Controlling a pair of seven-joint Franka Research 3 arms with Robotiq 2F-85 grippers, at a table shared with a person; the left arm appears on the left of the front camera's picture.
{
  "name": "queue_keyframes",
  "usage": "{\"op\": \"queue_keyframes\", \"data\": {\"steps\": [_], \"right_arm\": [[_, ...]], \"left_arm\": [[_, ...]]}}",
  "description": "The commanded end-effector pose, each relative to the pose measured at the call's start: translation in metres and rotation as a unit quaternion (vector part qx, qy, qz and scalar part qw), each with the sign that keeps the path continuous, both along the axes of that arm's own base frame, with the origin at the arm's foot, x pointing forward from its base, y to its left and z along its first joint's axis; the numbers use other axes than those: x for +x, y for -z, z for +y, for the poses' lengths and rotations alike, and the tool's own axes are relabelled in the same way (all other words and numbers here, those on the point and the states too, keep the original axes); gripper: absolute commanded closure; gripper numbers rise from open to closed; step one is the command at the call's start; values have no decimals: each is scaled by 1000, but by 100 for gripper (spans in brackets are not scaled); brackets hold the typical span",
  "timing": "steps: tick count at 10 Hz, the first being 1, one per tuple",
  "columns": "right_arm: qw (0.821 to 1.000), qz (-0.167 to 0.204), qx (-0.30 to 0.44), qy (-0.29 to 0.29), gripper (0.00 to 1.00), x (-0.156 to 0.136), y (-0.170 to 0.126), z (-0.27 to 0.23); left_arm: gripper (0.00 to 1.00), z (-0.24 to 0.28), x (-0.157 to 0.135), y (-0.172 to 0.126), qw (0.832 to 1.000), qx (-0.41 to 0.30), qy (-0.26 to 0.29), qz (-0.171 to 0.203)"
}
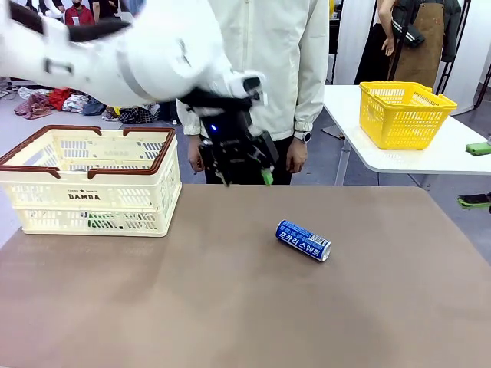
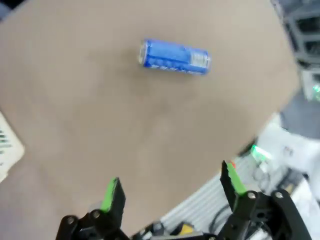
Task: Place the drinks into the Shopping basket.
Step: Pick up one drink and place it into the Shopping basket.
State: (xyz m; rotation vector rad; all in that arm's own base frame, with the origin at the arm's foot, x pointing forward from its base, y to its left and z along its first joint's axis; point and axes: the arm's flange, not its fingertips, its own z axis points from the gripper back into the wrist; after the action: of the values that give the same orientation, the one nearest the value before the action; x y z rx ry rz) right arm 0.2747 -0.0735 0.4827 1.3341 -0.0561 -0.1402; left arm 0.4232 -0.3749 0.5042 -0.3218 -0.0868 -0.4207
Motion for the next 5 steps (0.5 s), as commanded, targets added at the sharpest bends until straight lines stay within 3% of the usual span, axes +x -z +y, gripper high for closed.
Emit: {"op": "queue_keyframes", "data": {"steps": [1, 2, 4, 5], "right_arm": [[1000, 1, 4, -2, 0, 0, -4, -1], [1000, 1, 4, -2, 0, 0, -4, -1], [1000, 1, 4, -2, 0, 0, -4, -1], [1000, 1, 4, -2, 0, 0, -4, -1]], "left_arm": [[0, -11, 11, 25, 997, 22, -69, -14], [0, -20, 9, 48, 995, 23, -95, -35], [0, -31, 0, 79, 998, 26, -62, -4], [0, -24, 11, 59, 997, 20, -75, -18]]}}
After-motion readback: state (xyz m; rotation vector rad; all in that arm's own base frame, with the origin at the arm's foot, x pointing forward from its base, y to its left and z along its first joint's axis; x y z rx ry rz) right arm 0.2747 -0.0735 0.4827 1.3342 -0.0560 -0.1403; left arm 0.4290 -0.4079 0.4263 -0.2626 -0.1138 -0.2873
